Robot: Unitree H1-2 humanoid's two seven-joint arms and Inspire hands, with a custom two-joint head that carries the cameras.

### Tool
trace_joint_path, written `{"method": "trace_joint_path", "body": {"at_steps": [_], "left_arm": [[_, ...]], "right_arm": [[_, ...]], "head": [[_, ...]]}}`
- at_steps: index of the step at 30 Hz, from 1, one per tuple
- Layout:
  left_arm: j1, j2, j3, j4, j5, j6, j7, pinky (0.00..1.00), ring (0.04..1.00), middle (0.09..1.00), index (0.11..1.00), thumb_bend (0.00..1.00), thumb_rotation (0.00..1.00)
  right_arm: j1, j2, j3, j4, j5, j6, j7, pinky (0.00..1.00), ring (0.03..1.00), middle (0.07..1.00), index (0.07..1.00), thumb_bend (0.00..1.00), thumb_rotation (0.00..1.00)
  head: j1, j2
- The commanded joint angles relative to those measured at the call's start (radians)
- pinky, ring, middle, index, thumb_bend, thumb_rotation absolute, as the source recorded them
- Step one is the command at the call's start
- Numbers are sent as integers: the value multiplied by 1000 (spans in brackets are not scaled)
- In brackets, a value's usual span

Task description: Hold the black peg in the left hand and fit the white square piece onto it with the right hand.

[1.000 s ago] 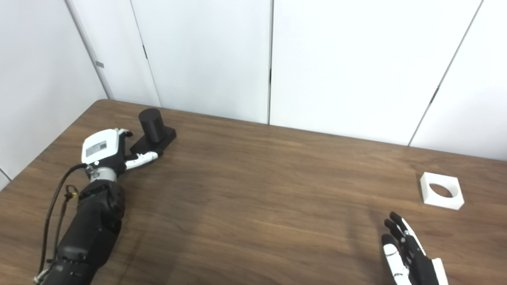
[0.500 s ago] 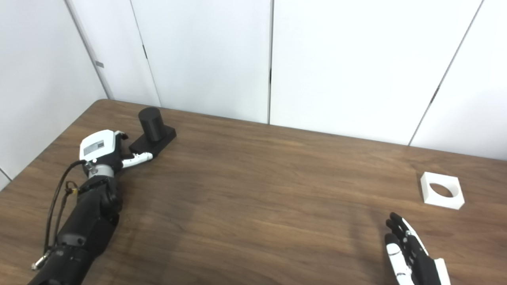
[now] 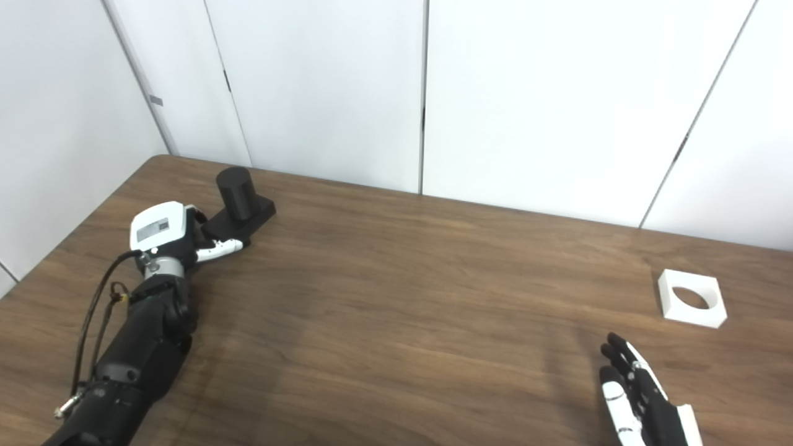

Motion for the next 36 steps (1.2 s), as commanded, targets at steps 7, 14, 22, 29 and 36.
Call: {"method": "trace_joint_path", "body": {"at_steps": [7, 14, 22, 29, 36], "left_arm": [[-63, 16, -3, -14, -6, 3, 23, 891, 865, 821, 716, 880, 692], [-63, -1, 2, -19, -14, 3, 20, 900, 873, 831, 718, 865, 667], [-78, 9, -11, 23, -43, 2, 58, 879, 857, 813, 681, 798, 608], [-80, 18, -32, 43, -73, -3, 108, 827, 824, 780, 634, 745, 463], [-70, 18, -26, 58, -154, -62, 190, 791, 764, 696, 482, 525, 60]], "right_arm": [[10, 11, 0, 2, 7, -2, 14, 973, 927, 877, 870, 205, 751], [8, 12, 2, -2, -6, 5, 14, 957, 912, 870, 863, 181, 851], [8, 15, 6, -9, -24, 17, 9, 935, 902, 863, 840, 177, 972], [8, 16, 8, -6, -21, 12, 8, 937, 905, 865, 845, 175, 999], [7, 18, 8, -1, -11, 10, 8, 946, 908, 861, 849, 192, 965]], "head": [[-2, 0], [-11, -1], [-17, -1], [-18, -1], [-17, -4]]}}
